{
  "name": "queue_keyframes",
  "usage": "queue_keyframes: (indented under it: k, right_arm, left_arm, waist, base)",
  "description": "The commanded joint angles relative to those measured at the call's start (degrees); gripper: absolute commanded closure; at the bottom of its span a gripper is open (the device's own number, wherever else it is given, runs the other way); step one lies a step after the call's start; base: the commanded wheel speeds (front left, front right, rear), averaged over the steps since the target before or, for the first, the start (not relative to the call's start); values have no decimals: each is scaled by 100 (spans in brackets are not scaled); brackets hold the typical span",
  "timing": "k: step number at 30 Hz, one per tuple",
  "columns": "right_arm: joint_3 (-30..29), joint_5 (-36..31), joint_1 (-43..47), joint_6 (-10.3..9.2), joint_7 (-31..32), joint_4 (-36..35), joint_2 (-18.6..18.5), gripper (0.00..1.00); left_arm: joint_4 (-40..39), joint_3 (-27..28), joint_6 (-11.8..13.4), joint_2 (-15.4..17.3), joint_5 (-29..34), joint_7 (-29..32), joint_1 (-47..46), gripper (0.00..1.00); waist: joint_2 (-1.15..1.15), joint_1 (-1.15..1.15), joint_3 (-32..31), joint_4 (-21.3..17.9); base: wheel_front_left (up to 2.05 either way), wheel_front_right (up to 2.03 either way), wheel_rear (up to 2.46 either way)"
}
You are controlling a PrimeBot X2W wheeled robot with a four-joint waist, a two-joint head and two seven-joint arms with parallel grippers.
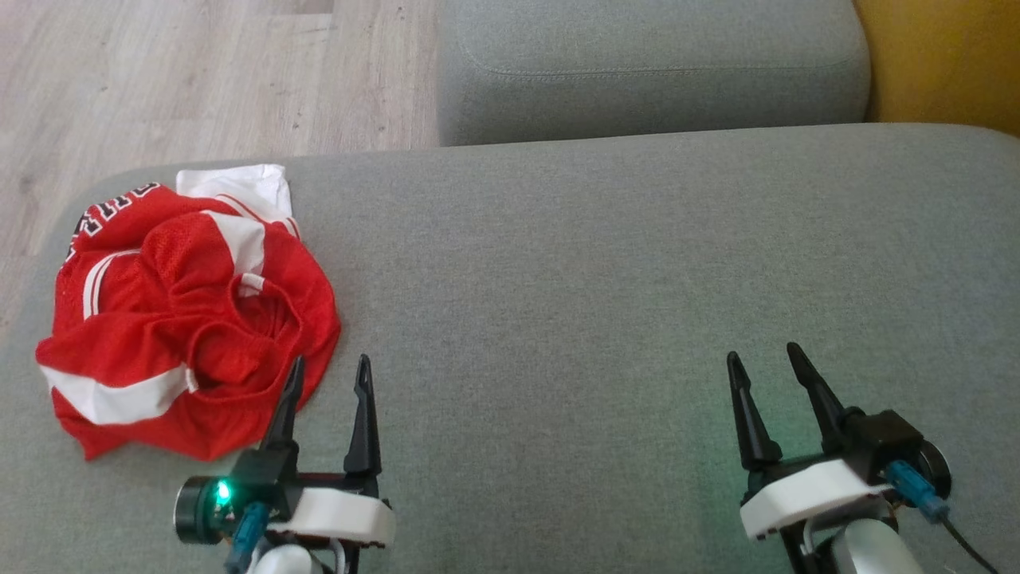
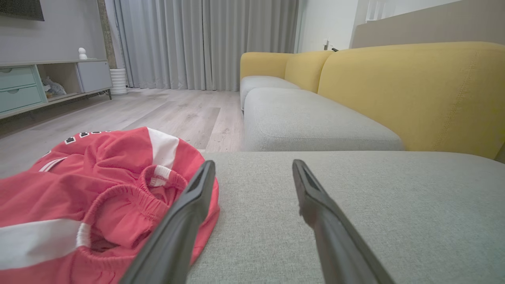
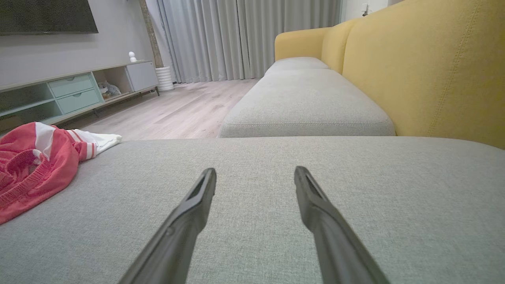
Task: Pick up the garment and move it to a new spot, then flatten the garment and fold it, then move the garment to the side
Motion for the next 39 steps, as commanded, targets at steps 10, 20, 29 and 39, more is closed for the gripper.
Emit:
queue_keyframes:
  k: [10,20,29,39]
  right_arm:
    - [132,23,-330,-4,-78,-118,-52,0]
    - [111,27,-298,-4,-78,-134,-52,0]
    - [39,-48,-340,-4,-78,-156,-52,0]
    - [-88,-489,-596,-4,-78,-209,-52,0]
  left_arm:
    - [-91,246,45,36,-25,-56,-330,0]
    - [-35,252,153,36,22,-56,-379,0]
    - [-258,343,213,36,-28,-56,-428,0]
    - [-631,708,318,36,-126,-56,-611,0]
  waist:
    - [0,0,-7,8]
    - [0,0,-6,337]
    - [0,0,246,1551]
    - [0,0,926,2366]
  base:
    - [0,0,0]
    - [0,0,0]
    - [0,0,0]
    - [0,0,0]
